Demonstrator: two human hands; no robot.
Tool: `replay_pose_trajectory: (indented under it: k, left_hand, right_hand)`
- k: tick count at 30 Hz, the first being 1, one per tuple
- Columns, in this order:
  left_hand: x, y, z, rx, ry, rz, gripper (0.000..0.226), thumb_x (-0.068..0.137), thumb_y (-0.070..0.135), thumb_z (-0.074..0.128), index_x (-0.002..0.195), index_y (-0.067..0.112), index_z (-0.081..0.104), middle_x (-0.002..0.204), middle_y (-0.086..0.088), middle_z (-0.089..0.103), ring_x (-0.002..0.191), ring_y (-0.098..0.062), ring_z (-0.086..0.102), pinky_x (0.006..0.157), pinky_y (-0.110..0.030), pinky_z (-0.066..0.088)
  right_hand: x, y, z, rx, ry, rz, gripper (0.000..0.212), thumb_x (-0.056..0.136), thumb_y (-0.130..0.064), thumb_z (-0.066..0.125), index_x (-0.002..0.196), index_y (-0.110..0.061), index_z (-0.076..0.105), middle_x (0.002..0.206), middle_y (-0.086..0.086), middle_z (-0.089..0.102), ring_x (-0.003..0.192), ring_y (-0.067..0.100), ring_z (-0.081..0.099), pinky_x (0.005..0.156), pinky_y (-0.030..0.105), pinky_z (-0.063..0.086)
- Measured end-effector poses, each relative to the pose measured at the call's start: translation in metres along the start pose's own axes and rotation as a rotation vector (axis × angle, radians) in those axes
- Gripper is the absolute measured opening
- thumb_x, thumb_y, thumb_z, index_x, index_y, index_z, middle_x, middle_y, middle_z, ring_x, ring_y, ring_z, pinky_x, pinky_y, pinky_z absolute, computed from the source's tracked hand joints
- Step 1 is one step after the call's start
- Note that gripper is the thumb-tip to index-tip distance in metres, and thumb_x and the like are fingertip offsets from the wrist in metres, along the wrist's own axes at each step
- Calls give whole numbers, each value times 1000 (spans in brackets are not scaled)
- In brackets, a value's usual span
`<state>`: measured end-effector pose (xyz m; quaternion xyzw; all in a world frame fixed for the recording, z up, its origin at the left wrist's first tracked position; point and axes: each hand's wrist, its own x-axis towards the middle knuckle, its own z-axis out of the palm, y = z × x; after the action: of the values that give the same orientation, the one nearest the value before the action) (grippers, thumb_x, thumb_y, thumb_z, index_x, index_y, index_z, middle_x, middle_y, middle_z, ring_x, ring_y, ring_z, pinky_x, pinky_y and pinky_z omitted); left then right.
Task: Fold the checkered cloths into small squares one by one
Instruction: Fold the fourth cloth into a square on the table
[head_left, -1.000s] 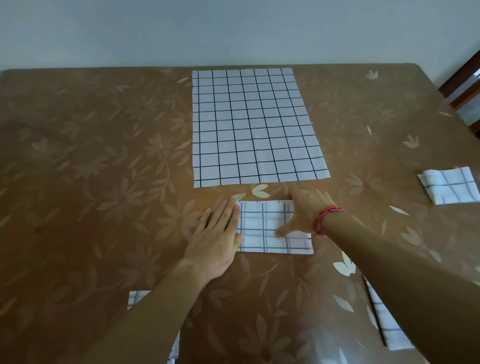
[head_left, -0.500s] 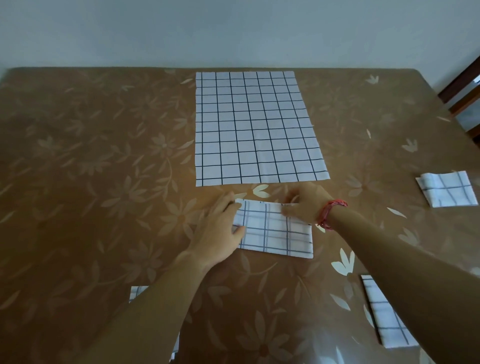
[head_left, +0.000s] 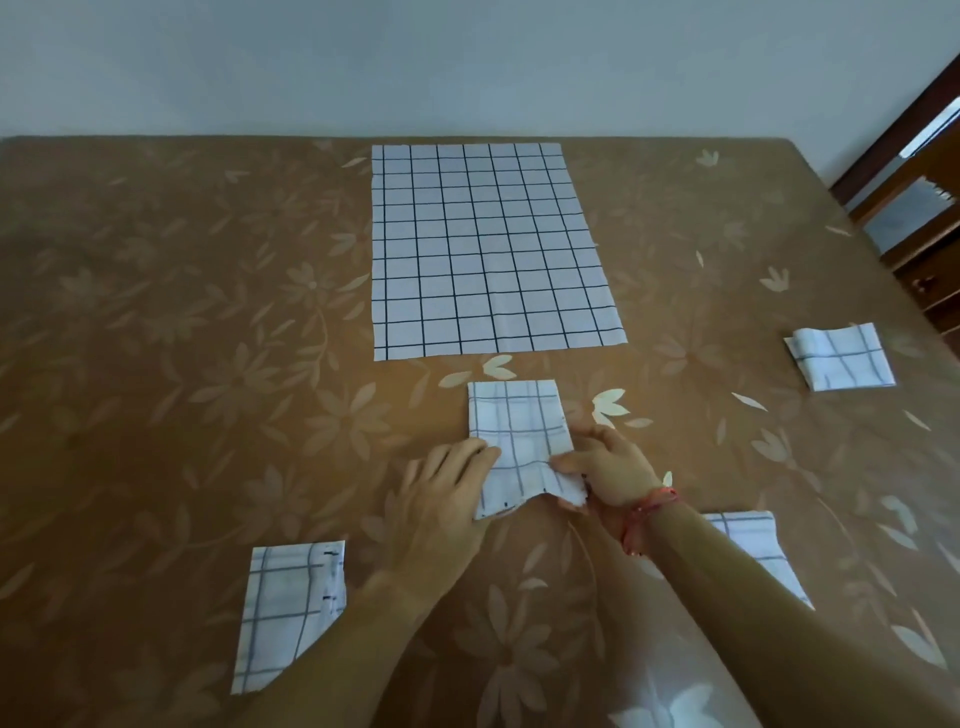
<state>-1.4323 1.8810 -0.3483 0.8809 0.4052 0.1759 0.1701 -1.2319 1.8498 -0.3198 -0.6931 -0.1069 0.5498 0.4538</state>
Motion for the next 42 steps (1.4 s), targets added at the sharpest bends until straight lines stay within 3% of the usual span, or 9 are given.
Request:
replay_pose_trajectory:
  k: [7, 11, 15, 17, 20, 24, 28, 36, 42]
  left_hand:
    - [-19, -6, 0, 75, 101, 61, 18, 79, 18, 70, 97, 18, 69, 100, 7, 68, 98, -19, 56, 76, -32, 34]
    - [-30, -1, -8, 77, 61, 36, 25, 89, 31, 47, 92, 20, 68, 89, 10, 69, 95, -17, 55, 76, -33, 32]
    - [-34, 2, -13, 53, 80, -4, 22, 90, 37, 54, 89, 20, 69, 75, 11, 66, 89, -14, 52, 74, -32, 32]
    - [-34, 5, -18, 37, 105, -12, 11, 84, 31, 70, 86, 21, 68, 71, 10, 63, 84, -10, 44, 71, -30, 34]
    - [-31, 4, -20, -18, 35, -78, 19, 77, 20, 81, 90, 23, 67, 77, 12, 64, 83, -7, 42, 72, -29, 32]
    - [-22, -3, -18, -141, -43, -212, 19, 88, 28, 68, 106, 29, 63, 91, 14, 69, 93, -11, 55, 81, -29, 33]
    - [-11, -3, -18, -267, -87, -402, 25, 85, 31, 69, 107, 35, 59, 82, 20, 70, 90, -8, 64, 87, -44, 51]
    - [1, 0, -16, -217, -76, -497, 23, 90, 33, 64, 111, 24, 60, 82, 12, 62, 82, -13, 61, 80, -40, 53]
    - [-4, -7, -5, 139, 30, -117, 31, 89, 21, 59, 120, 16, 55, 111, -2, 57, 100, -22, 52, 83, -41, 48]
  right_hand:
    - [-30, 12, -7, -254, -131, -50, 56, 82, 9, 59, 122, -29, 53, 91, 5, 63, 66, 18, 65, 50, 29, 53]
    - [-39, 14, -12, -402, -184, 12, 37, 89, 3, 50, 116, -15, 66, 72, 4, 59, 58, 16, 59, 56, 32, 52]
    - [-45, 19, -23, -494, -222, 10, 47, 82, 13, 42, 117, -9, 65, 80, 15, 72, 66, 23, 67, 62, 30, 52]
    - [-45, 27, -28, -738, -174, -203, 45, 80, 11, 54, 117, -12, 66, 78, 7, 72, 73, 17, 68, 69, 24, 54]
    - [-46, 39, -35, -1084, -68, -594, 43, 69, -20, 84, 110, -21, 72, 92, -10, 57, 78, 8, 59, 74, 13, 49]
    - [-41, 36, -29, -1056, -27, -692, 23, 74, -36, 79, 94, -25, 77, 92, -24, 50, 76, 4, 57, 66, 8, 43]
    - [-29, 32, -21, -1039, 85, -555, 36, 78, -53, 64, 69, -18, 67, 64, -7, 63, 59, 10, 57, 59, 32, 51]
    - [-16, 9, -2, -986, 135, -429, 15, 83, -41, 68, 79, -30, 60, 73, -14, 62, 64, 0, 53, 50, 12, 32]
    - [-1, 6, 3, -983, 139, -354, 18, 84, -41, 68, 84, -26, 59, 73, -8, 60, 71, 12, 56, 57, 22, 41]
